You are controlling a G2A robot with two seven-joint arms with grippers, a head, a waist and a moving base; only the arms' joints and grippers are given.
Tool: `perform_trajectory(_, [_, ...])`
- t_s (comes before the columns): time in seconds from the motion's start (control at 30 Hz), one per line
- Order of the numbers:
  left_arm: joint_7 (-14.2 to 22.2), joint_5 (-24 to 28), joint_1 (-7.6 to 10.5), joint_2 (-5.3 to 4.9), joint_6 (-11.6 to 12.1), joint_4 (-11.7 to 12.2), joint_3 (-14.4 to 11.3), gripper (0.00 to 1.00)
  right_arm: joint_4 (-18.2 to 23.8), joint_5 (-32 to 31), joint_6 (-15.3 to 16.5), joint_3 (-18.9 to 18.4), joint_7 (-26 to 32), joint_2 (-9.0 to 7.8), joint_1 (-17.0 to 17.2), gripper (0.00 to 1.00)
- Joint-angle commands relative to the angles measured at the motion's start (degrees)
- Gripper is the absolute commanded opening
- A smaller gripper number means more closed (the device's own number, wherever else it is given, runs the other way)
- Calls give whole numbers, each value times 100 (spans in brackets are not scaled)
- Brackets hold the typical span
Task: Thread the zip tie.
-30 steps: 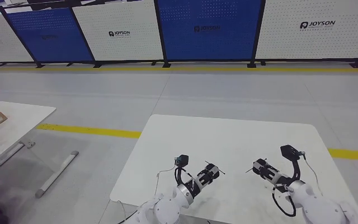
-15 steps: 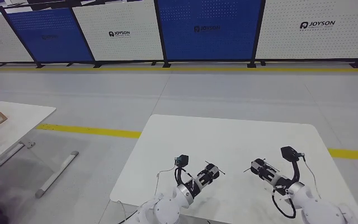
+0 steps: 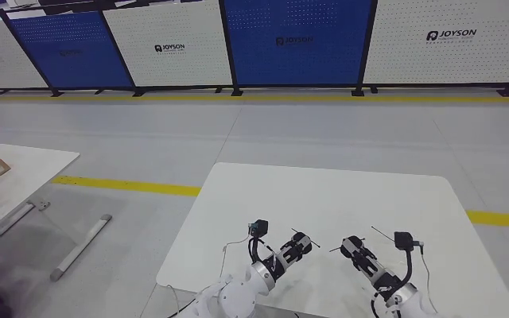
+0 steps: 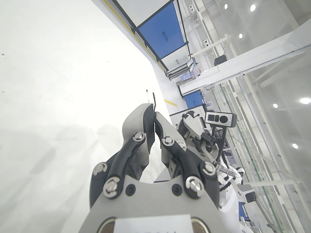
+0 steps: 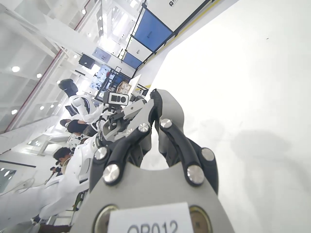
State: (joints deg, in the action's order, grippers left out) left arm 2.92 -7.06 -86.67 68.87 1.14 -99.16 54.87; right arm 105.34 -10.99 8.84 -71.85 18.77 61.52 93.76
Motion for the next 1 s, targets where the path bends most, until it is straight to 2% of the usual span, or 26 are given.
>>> perform_trajectory(0.0, [0,0,0,0,0,0,0,0,-1,0,0,-1,6,-1,-1,0])
perform_trajectory(0.47, [0,0,0,0,0,0,0,0,-1,0,0,-1,6,-1,-1,0])
perform_trajectory(0.67, [0,0,0,0,0,0,0,0,44,-121,-173,-122,-601,25,190,0])
perform_trajectory(0.8, [0,0,0,0,0,0,0,0,88,-424,-220,21,-889,56,334,0])
perform_trajectory(0.97, [0,0,0,0,0,0,0,0,87,-510,-252,70,-948,66,329,0])
